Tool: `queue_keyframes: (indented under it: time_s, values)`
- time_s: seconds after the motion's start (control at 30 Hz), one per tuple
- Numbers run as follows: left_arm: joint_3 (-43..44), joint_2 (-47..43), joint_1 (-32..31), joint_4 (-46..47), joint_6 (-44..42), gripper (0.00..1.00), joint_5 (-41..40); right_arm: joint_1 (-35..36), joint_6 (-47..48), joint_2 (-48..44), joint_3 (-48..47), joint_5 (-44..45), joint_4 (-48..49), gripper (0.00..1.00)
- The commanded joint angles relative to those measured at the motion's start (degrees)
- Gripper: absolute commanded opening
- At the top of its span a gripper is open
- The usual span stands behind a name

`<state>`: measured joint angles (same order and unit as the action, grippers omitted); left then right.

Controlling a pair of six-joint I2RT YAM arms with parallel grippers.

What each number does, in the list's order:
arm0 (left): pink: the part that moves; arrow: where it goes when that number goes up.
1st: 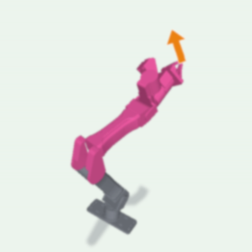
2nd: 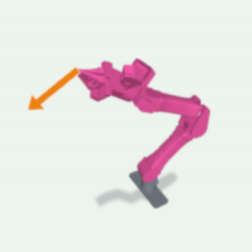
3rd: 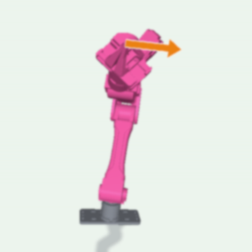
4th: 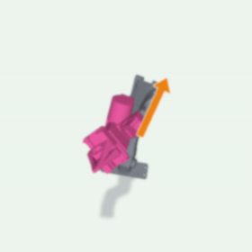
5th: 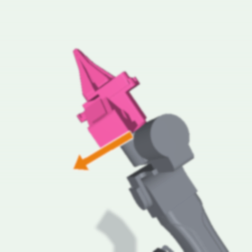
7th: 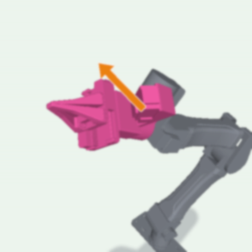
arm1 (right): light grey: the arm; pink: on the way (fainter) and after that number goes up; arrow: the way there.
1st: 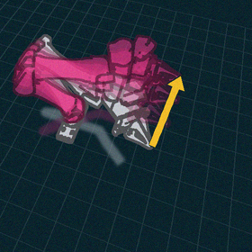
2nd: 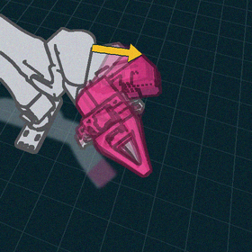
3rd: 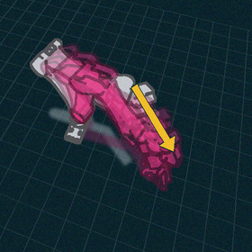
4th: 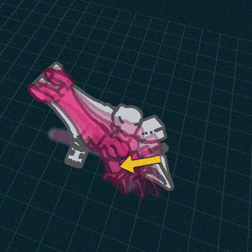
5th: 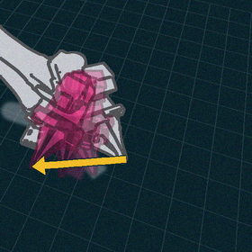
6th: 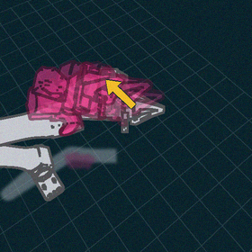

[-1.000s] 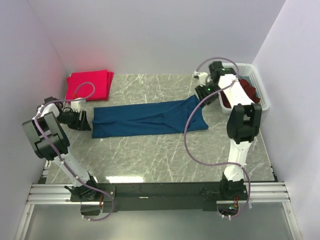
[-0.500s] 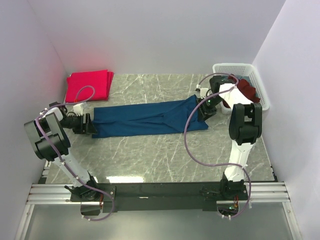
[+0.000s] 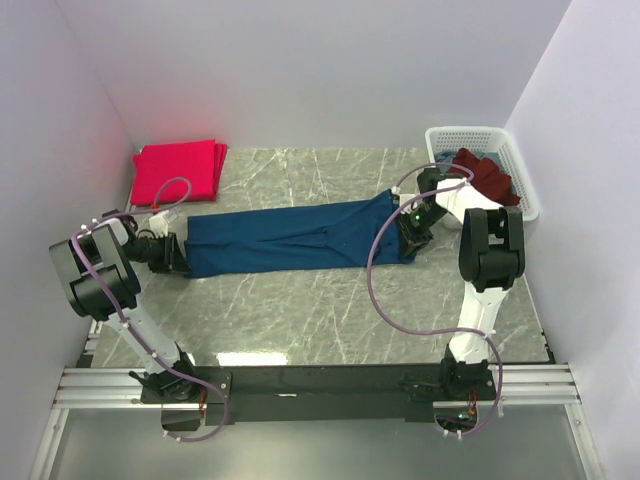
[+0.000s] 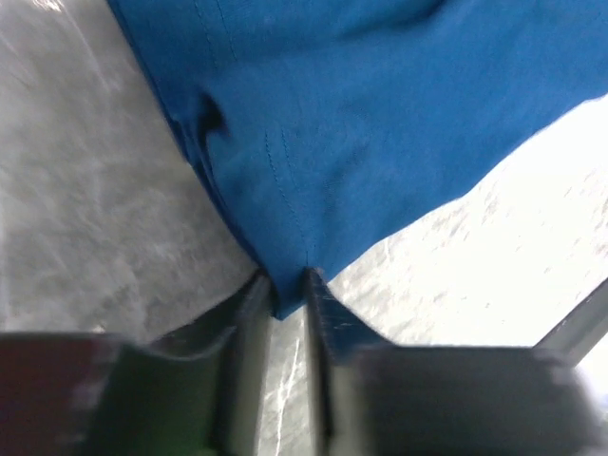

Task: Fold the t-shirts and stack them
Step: Fold the tshirt

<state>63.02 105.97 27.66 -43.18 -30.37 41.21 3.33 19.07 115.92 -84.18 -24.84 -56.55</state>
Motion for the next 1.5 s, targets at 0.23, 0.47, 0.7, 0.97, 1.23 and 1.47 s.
queue_keyframes:
  time_s: [0.23,0.47,0.7,0.97,1.23,1.47]
  values:
    - [-1.7,-3.3,1.5,-5.1,-2.8,0.01,-5.4,-1.5,0.4,-6.8,3.3,2.0,0.9,0.00]
    - [-3.3,-5.3,3.5,-7.1,-5.2,0.01,-9.2,-2.3,1.8,-11.0,8.2,5.4,-0.3,0.00]
    - [-6.9,-7.2,3.8,-7.3,-7.3,0.01,-12.5,-1.8,3.1,-13.1,14.6,5.1,-2.2,0.00]
    - [-9.8,-8.9,4.0,-8.9,-10.1,0.13,-13.4,0.4,2.1,-13.5,16.1,3.1,-1.4,0.07]
    - [-1.2,-19.1,6.1,-21.4,-22.3,0.61,-0.5,-0.2,3.8,-20.2,13.3,3.9,-3.4,0.37]
    - [-2.4,-36.2,-8.8,-4.0,-13.7,0.72,16.9,1.0,0.2,-21.5,9.9,-6.4,-4.0,0.39]
